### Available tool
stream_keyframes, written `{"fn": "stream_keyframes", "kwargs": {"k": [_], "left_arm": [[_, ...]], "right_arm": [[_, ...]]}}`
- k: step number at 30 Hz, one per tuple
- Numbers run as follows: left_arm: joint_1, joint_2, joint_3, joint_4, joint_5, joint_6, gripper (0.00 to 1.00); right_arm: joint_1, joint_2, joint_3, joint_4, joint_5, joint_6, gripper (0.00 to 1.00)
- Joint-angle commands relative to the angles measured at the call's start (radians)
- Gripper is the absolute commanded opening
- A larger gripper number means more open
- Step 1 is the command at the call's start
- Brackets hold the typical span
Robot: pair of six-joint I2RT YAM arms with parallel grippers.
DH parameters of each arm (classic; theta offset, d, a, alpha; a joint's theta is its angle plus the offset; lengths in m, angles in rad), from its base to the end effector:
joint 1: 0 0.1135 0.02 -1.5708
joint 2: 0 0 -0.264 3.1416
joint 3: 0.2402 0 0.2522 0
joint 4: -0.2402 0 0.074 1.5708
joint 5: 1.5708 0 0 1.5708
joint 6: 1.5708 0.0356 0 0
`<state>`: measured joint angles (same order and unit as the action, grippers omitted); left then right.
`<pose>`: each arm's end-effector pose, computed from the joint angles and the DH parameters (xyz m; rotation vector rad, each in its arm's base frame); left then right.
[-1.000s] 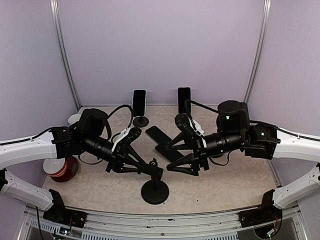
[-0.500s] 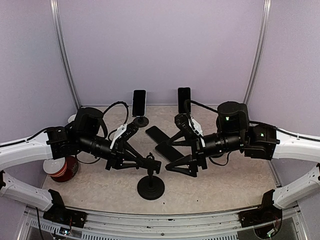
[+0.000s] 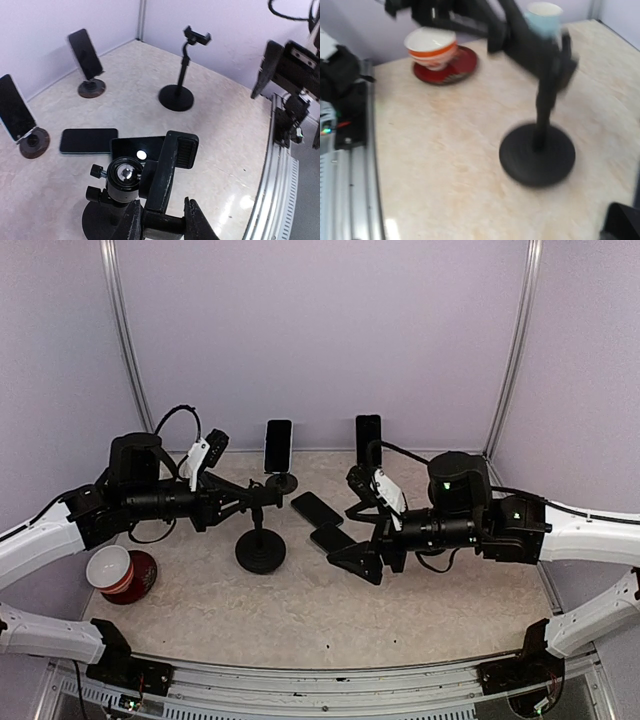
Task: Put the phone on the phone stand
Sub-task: Place the phone stand at the center of the board.
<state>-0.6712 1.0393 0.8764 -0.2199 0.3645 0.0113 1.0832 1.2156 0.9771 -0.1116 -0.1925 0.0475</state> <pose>0.1778 -0.1574 0.3205 0.9018 1.7972 -0.7845 0.1264 0.2530 0.3241 -1.1219 1.6929 0.9244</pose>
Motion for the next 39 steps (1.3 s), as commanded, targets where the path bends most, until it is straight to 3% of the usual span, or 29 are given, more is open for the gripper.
{"fn": "stream_keyframes", "kwargs": {"k": [1, 11, 24, 31, 39], "left_arm": [[0.080, -0.028, 0.036, 0.188, -0.076, -0.036, 0.02], [0.206, 0.022, -0.005, 0.331, -0.172, -0.119, 0.02], [0.282, 0.091, -0.061, 0.411, -0.138, -0.198, 0.01], [0.290, 0.096, -0.075, 0.415, -0.139, -0.202, 0.24], [0.309, 0.107, -0.075, 0.413, -0.120, -0.215, 0.29]], "right_arm": [[-0.008, 0.006, -0.039, 0.042, 0.092, 0.016, 1.00], [-0.008, 0.045, -0.041, 0.038, 0.128, 0.001, 1.00], [-0.008, 0.155, -0.011, 0.040, 0.176, -0.005, 1.00], [-0.022, 0.212, 0.020, 0.025, 0.228, 0.024, 1.00], [-0.050, 0.254, 0.056, 0.017, 0.224, 0.032, 1.00]]}}
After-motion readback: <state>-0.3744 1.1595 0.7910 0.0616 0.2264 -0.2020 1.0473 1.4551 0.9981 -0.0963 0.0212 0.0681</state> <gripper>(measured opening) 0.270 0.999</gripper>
